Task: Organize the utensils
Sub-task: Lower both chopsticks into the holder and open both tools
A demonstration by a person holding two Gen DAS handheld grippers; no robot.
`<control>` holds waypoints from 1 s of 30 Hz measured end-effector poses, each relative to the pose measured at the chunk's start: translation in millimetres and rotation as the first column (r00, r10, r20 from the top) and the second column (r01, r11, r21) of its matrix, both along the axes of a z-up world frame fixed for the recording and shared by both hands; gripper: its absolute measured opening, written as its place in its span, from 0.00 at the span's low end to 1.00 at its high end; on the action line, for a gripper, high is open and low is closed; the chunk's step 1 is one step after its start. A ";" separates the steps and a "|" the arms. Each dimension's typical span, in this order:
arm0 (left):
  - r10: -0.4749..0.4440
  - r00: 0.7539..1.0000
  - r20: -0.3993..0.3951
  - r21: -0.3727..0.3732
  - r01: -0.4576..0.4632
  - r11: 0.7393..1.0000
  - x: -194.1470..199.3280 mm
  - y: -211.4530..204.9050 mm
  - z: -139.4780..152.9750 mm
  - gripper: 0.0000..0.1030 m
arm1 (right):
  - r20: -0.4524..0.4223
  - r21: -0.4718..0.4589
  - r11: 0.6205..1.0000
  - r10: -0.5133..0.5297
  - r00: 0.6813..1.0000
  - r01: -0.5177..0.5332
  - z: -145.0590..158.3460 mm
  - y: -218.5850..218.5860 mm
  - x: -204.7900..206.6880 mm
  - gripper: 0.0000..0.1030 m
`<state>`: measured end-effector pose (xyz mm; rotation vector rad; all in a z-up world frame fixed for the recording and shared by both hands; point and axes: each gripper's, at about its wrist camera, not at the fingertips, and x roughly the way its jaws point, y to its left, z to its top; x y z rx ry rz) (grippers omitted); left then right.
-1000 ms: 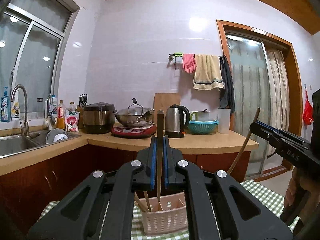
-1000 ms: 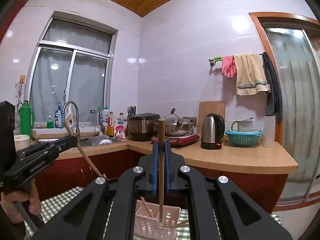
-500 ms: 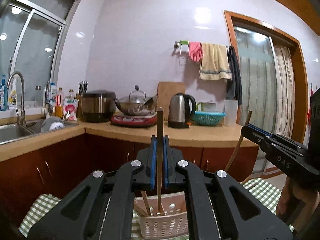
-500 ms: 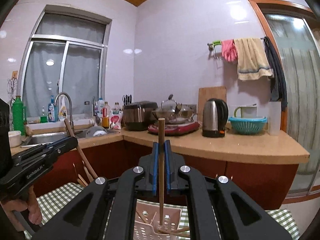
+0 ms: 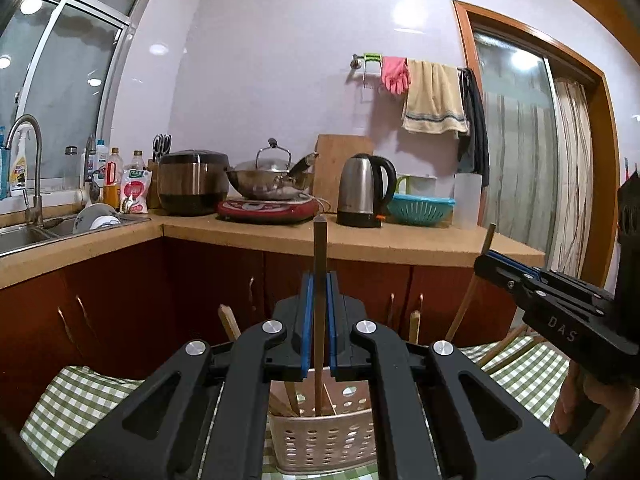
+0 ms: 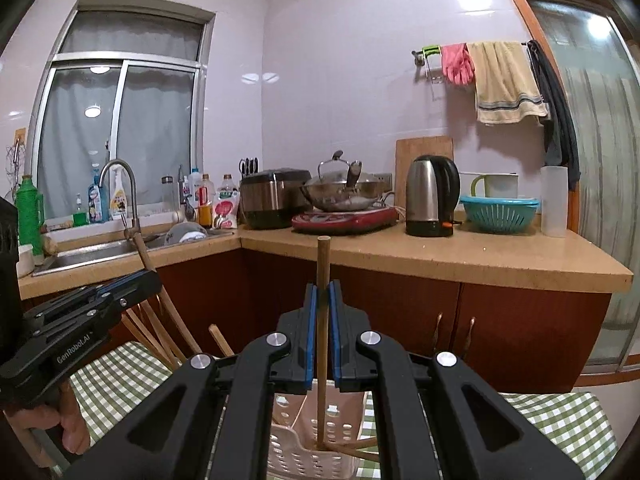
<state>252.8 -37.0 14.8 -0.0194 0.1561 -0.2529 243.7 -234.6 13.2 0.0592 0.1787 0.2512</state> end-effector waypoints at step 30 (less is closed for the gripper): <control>0.020 0.996 -0.089 0.042 -0.017 0.999 16.7 -2.7 -32.4 0.19 | -0.041 -0.073 0.997 -0.027 0.999 0.024 -21.5 10.4 6.8 0.34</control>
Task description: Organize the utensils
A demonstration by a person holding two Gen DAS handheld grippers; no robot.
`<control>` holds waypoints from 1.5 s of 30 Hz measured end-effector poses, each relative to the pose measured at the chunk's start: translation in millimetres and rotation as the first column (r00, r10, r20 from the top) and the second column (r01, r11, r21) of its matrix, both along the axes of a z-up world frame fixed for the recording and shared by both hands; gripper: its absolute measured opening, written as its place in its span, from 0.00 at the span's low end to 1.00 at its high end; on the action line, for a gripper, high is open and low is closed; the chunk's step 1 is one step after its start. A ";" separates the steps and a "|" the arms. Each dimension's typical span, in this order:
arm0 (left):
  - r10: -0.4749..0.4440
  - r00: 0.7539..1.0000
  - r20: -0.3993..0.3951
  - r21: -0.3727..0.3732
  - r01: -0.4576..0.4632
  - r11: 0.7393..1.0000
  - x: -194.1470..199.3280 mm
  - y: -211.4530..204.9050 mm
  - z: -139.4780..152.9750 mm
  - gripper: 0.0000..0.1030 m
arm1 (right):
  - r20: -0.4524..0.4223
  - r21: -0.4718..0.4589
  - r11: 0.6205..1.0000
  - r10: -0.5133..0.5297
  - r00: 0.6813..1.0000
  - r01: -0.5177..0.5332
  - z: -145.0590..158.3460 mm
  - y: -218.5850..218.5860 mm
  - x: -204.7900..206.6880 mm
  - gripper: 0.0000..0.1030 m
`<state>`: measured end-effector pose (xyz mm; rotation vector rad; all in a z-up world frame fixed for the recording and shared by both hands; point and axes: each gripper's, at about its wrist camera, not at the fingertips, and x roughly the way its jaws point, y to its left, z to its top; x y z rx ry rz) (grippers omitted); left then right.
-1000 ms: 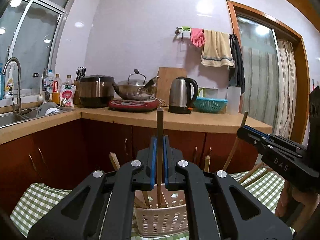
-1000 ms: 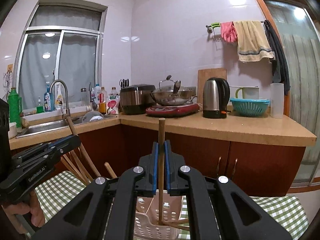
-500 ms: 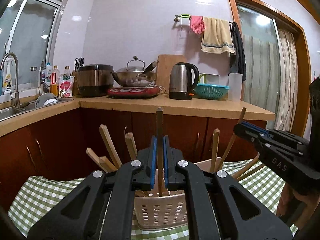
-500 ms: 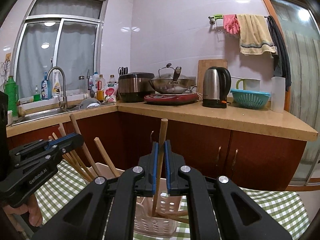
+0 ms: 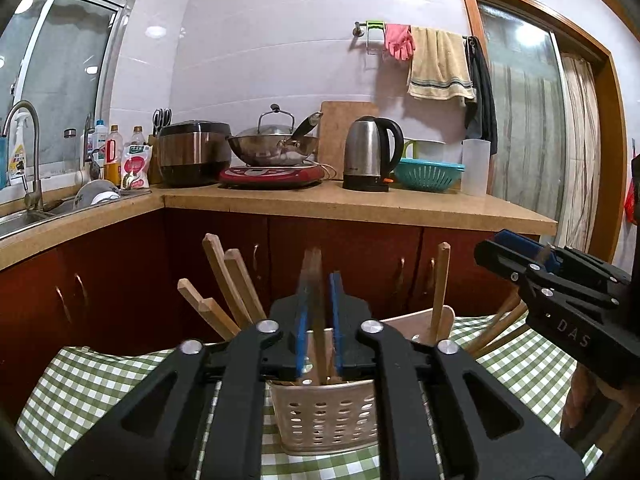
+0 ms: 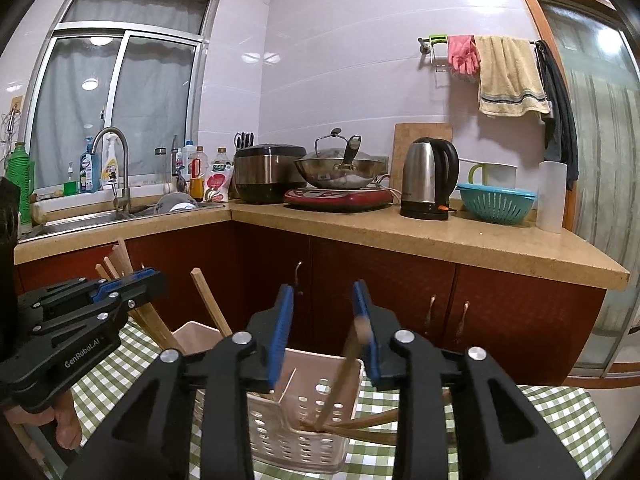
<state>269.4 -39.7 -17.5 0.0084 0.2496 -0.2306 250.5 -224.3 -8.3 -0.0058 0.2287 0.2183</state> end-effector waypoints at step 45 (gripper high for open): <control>0.126 0.986 0.110 0.026 -0.130 0.991 -53.3 4.7 37.6 0.95 | 0.058 0.048 0.989 -0.142 0.988 0.140 29.6 -22.0 -38.7 0.84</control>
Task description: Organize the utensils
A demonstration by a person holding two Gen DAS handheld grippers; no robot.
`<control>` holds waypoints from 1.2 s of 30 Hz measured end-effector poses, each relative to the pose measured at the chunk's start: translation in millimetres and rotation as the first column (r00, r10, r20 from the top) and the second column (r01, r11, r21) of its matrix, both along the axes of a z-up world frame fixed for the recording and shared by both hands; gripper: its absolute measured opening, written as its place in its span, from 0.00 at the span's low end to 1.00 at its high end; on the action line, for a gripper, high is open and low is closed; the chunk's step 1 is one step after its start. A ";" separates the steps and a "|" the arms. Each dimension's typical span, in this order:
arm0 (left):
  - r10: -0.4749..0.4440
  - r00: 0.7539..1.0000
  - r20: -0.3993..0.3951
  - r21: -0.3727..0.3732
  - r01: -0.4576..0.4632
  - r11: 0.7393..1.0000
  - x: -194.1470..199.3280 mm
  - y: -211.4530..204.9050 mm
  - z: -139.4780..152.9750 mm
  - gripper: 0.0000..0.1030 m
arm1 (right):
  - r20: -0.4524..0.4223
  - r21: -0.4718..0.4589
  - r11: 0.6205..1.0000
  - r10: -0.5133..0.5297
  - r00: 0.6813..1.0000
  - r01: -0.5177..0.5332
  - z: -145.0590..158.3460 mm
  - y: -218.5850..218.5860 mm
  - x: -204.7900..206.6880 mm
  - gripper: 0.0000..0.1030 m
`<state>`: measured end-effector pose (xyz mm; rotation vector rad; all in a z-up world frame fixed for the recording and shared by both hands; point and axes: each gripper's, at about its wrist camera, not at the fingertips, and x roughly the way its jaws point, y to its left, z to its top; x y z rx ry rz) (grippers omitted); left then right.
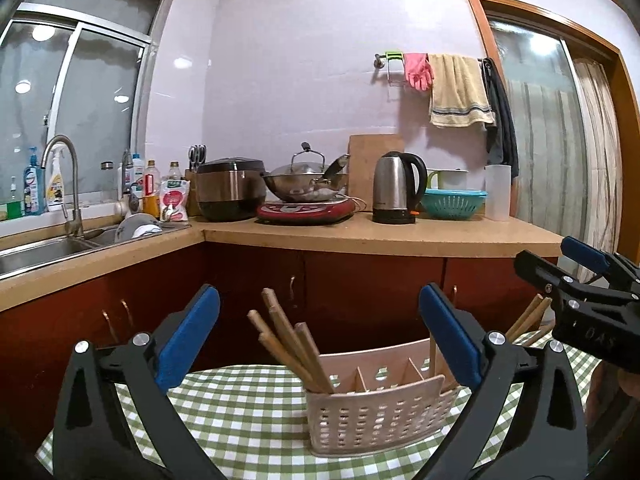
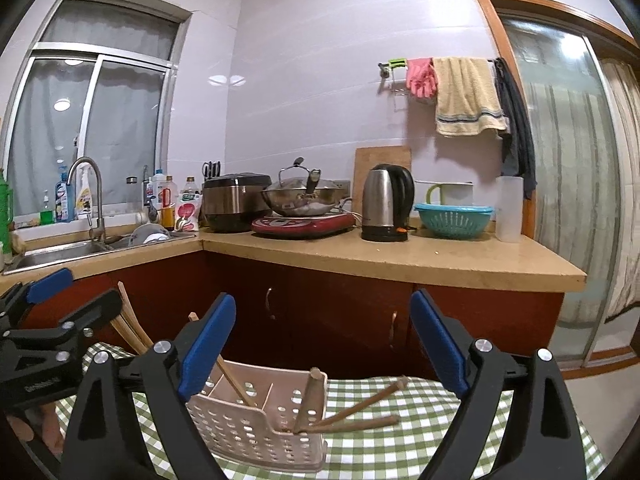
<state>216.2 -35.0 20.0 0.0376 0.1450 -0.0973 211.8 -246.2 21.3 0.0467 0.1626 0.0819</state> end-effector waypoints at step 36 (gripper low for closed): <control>0.118 0.987 -0.108 -0.029 -0.122 0.992 -205.6 39.3 10.3 0.96 | -0.121 -0.041 0.999 -0.029 0.992 0.025 1.9 -1.7 -183.6 0.84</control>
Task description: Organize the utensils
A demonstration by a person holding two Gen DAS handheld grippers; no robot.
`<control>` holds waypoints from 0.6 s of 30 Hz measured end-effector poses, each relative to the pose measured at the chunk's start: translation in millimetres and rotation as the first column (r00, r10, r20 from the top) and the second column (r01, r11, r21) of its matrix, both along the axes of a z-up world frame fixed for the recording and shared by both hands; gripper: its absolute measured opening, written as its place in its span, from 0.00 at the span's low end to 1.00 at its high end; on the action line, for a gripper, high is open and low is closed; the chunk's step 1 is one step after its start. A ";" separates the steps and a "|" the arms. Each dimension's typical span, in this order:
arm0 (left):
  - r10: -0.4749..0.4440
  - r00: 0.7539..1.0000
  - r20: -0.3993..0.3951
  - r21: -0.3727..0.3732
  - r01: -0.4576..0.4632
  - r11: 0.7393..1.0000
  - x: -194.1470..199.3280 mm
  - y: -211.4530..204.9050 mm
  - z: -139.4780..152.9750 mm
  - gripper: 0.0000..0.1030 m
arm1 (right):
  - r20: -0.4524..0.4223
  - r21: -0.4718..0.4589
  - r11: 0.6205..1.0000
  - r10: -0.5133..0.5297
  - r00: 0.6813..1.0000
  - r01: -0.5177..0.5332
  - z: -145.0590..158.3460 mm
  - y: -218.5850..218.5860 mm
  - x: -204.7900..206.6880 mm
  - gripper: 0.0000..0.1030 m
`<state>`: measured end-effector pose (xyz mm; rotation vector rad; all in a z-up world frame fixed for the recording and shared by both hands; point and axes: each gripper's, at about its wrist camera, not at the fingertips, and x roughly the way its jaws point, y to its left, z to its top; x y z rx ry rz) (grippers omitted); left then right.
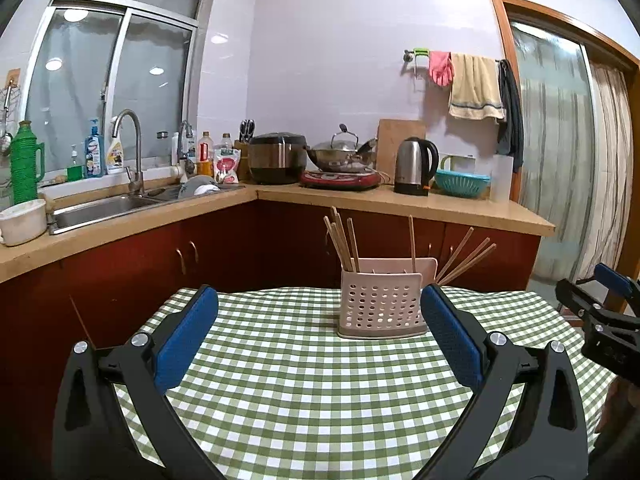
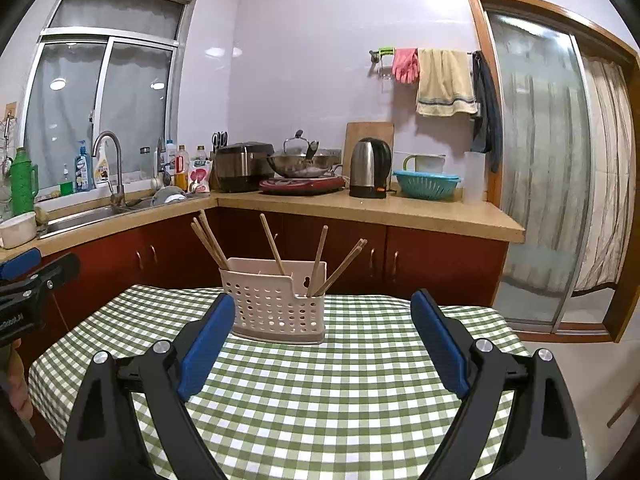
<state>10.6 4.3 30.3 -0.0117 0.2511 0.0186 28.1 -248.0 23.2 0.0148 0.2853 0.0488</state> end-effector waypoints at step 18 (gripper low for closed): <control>-0.002 1.000 0.030 0.003 0.002 1.000 -40.1 -0.7 7.1 0.96 | 0.061 0.003 1.000 -0.018 0.998 0.018 19.6 -1.3 -40.6 0.85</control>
